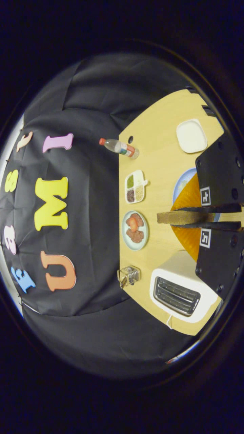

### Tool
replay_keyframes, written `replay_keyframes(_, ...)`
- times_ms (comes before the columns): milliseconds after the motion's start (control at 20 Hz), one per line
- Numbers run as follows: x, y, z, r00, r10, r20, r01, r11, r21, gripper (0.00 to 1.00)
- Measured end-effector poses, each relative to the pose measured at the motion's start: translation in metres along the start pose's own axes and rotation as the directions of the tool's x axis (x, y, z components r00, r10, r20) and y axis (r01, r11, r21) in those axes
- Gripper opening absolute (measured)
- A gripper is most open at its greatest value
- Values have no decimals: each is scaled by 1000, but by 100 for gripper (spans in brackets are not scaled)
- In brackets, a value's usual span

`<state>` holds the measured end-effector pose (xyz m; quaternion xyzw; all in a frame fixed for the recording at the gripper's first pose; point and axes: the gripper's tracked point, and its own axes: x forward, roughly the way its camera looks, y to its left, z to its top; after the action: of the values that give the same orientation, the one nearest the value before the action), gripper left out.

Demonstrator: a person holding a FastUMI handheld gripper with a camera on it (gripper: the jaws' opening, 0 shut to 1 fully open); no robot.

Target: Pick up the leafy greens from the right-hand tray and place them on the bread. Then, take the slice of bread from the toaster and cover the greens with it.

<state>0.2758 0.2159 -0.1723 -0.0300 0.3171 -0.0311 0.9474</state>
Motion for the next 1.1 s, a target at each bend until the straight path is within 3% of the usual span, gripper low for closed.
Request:
replay_keyframes(350, 40, 6, -39, 992, 94, -86, -90, 995, 52, 10)
replay_keyframes(750, 51, -22, -51, 992, 97, -82, -100, 995, -29, 10)
replay_keyframes(1100, 56, -48, -60, 978, 195, -75, -194, 981, 28, 13)
